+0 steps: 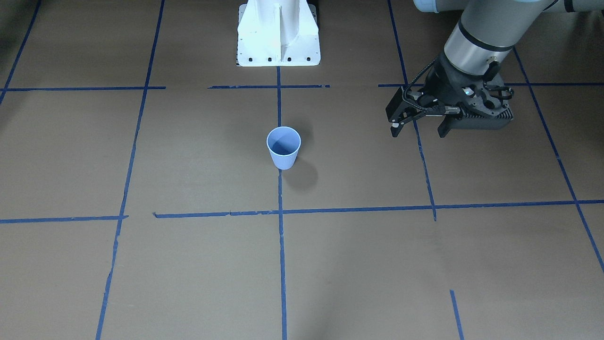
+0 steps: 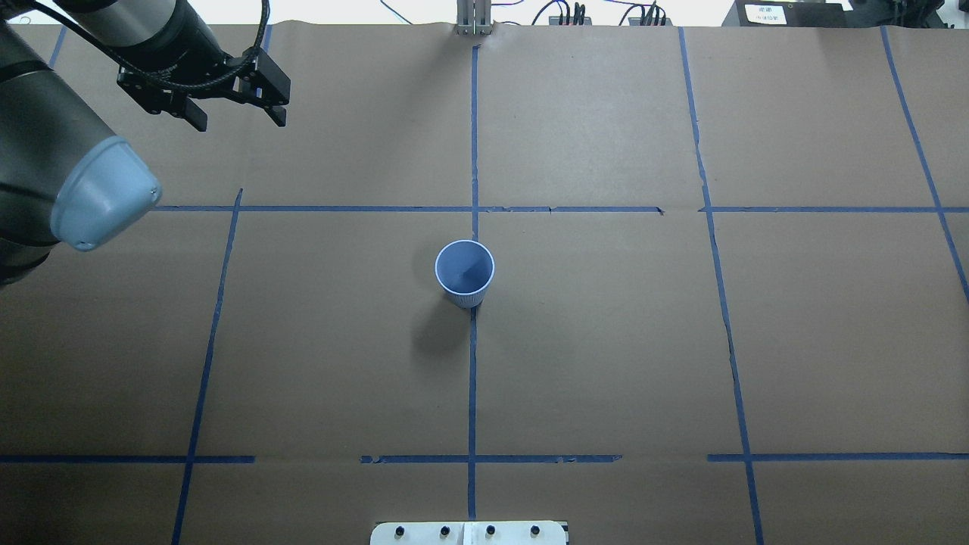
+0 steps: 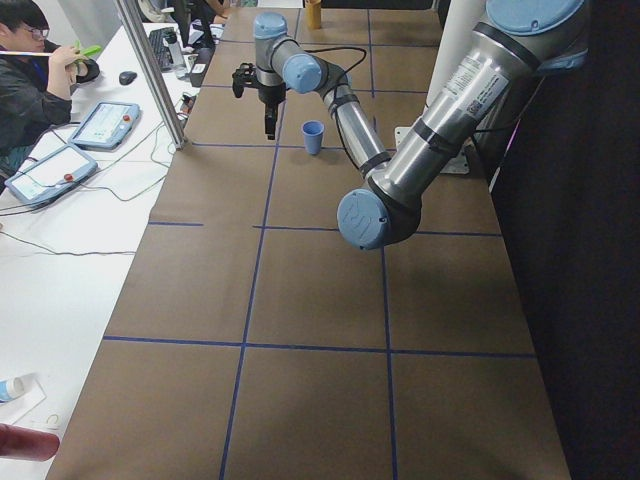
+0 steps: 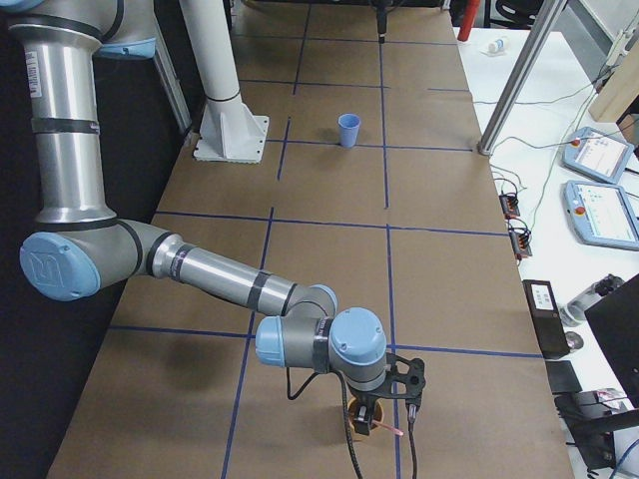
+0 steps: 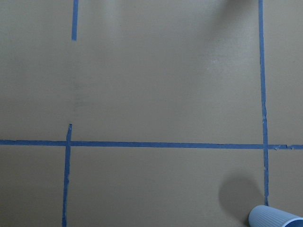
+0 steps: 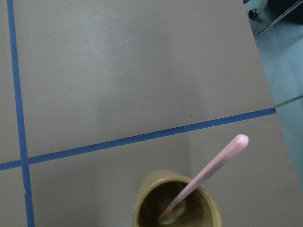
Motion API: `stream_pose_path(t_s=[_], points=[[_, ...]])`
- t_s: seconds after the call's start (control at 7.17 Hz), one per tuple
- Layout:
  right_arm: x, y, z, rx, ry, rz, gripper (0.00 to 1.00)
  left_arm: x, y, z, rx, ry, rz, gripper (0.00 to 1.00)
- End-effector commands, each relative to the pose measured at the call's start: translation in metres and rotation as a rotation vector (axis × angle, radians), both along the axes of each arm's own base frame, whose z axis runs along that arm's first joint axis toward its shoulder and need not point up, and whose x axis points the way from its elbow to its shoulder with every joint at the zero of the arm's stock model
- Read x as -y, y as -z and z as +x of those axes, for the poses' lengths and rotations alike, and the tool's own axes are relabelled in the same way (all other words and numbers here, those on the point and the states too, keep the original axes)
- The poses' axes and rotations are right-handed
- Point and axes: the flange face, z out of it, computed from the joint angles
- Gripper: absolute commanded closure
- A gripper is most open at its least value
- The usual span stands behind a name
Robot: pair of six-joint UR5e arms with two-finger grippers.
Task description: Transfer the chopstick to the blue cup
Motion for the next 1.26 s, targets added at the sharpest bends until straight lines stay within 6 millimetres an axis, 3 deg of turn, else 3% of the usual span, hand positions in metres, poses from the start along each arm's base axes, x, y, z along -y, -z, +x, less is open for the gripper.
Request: stream_pose_path(t_s=[0.0,0.56,0.84,0.98,1.12], points=[[0.035,-0.011,0.007,0.01,-0.025,-0.052,0.0,-0.002,0.002,-0.002,-0.004,0.0,0.007,0.0],[0.05,-0.024,0.007,-0.002,-0.02,-0.084,0.02,-0.002,0.003,-0.002,-0.006,0.0,0.01,0.0],[0.055,-0.029,0.004,-0.002,-0.012,-0.099,0.13,-0.002,0.002,-0.002,-0.004,0.001,0.009,0.0],[0.054,-0.033,0.003,-0.006,-0.011,-0.107,0.23,-0.002,0.002,-0.002,-0.004,0.001,0.009,0.0],[0.054,-0.033,0.002,-0.007,-0.008,-0.108,0.43,-0.002,0.003,-0.003,-0.005,0.001,0.01,0.0]])
